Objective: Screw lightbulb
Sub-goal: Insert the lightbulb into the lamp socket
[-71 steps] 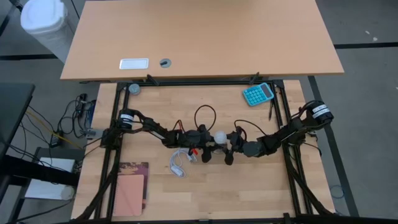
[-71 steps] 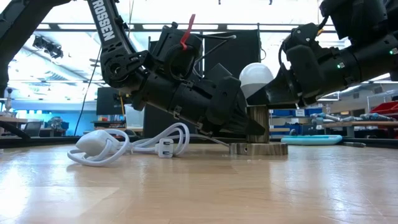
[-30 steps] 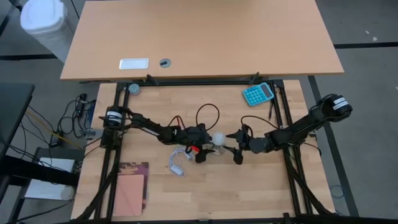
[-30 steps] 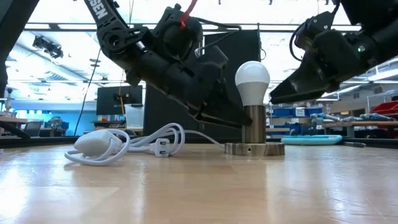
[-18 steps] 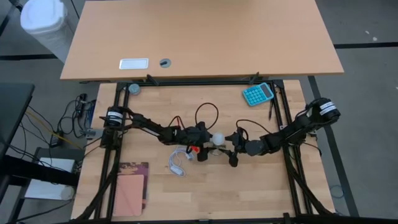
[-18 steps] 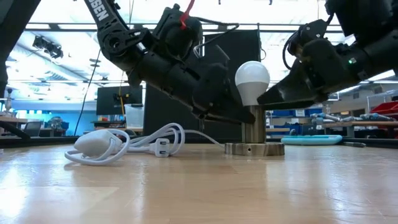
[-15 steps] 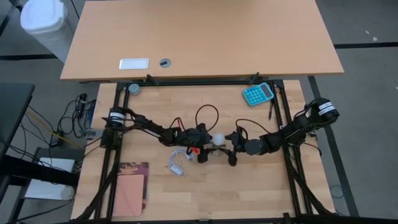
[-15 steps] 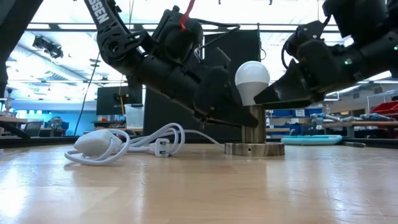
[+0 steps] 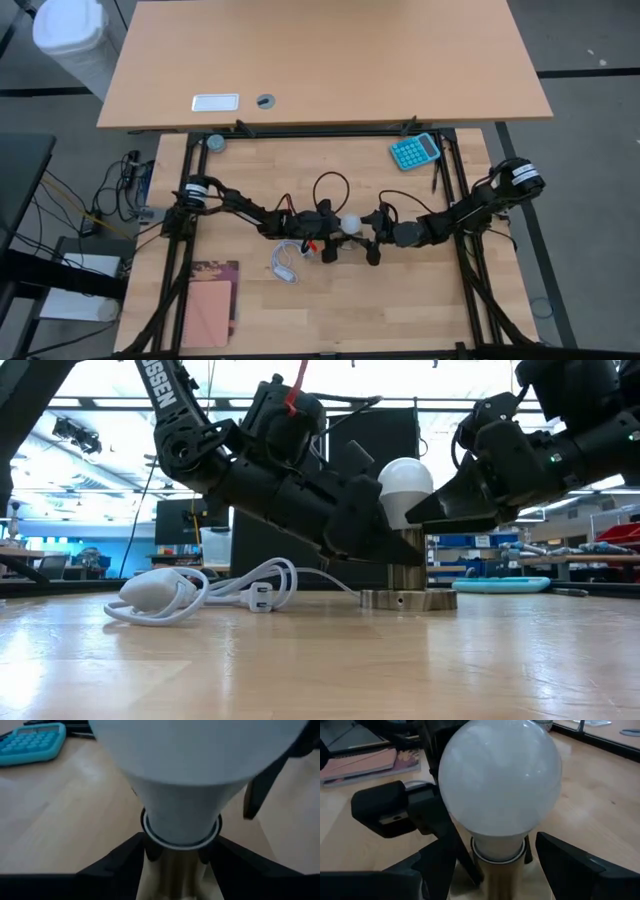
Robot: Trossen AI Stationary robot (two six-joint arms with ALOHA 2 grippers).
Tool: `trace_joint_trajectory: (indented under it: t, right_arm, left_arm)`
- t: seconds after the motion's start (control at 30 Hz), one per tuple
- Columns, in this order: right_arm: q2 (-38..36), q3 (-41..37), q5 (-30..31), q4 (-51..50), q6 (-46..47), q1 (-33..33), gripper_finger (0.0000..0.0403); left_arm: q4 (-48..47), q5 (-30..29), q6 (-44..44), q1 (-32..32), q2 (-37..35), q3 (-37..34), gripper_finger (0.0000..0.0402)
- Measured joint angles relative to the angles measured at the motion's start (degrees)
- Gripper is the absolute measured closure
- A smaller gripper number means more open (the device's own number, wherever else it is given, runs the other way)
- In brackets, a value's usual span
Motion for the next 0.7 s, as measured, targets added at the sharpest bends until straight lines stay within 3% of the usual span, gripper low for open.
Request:
trace_joint_trajectory:
  t: [0.2,0.53,0.7]
  right_arm:
    - [-1.07,0.0,1.31,-7.36,1.52,1.91,0.0131]
    - [-14.97,0.02,1.59,-32.83,14.96,10.16,0.0131]
    - [-20.9,0.02,9.33,-35.7,14.88,15.08,0.0131]
  left_arm:
    - [-1.51,-0.07,-0.35,0.0,0.0,0.02,0.0197]
    - [-2.54,-0.23,-0.55,0.0,-0.13,0.12,0.0199]
    - [-1.63,0.57,-0.33,0.0,-0.11,0.02,0.0199]
